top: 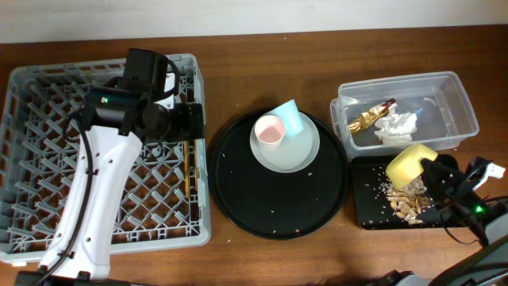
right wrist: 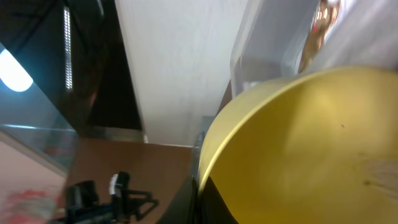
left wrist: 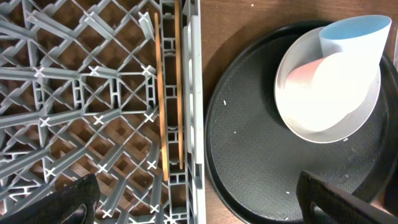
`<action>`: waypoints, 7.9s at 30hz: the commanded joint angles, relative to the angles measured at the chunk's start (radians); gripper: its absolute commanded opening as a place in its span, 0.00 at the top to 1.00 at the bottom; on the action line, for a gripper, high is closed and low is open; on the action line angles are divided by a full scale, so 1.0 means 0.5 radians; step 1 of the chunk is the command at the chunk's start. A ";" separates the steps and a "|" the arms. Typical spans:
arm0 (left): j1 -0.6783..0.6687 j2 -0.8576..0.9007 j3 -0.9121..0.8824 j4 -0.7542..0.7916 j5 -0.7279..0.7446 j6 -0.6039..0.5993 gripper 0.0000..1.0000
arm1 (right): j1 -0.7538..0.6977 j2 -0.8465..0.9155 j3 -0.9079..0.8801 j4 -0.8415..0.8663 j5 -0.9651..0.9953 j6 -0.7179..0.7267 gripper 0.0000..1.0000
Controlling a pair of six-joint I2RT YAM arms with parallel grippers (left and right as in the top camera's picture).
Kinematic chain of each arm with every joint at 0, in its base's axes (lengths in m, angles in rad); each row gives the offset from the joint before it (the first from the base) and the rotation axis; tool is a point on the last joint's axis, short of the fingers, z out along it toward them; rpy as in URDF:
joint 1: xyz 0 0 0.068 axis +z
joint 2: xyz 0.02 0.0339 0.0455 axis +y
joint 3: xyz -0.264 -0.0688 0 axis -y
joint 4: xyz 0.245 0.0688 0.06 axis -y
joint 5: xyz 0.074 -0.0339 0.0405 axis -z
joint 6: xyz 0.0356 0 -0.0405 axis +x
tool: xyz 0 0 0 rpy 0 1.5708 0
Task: Sort waste into correct bins and load items into the dishwasher rack
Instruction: 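Tip the yellow bowl over the black tray to empty the scraps, then set the yellow bowl on the round tray and grasp the pink cup, then lift the pink cup with the right gripper toward the left gripper, then grasp the pink cup with the left gripper and release the right, then place the pink cup upside down in the rack's back corner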
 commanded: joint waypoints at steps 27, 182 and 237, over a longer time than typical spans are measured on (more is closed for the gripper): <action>0.003 -0.002 0.022 -0.002 0.013 -0.005 0.01 | 1.582 -0.829 0.871 -0.729 1.899 0.353 0.96; -0.181 -0.005 0.022 0.591 2.535 0.636 0.85 | 2.055 -0.253 1.418 -0.279 0.449 -0.241 0.96; 0.226 0.734 0.021 0.975 -0.192 0.063 0.25 | 1.901 -0.249 1.199 -1.008 1.810 -0.444 0.80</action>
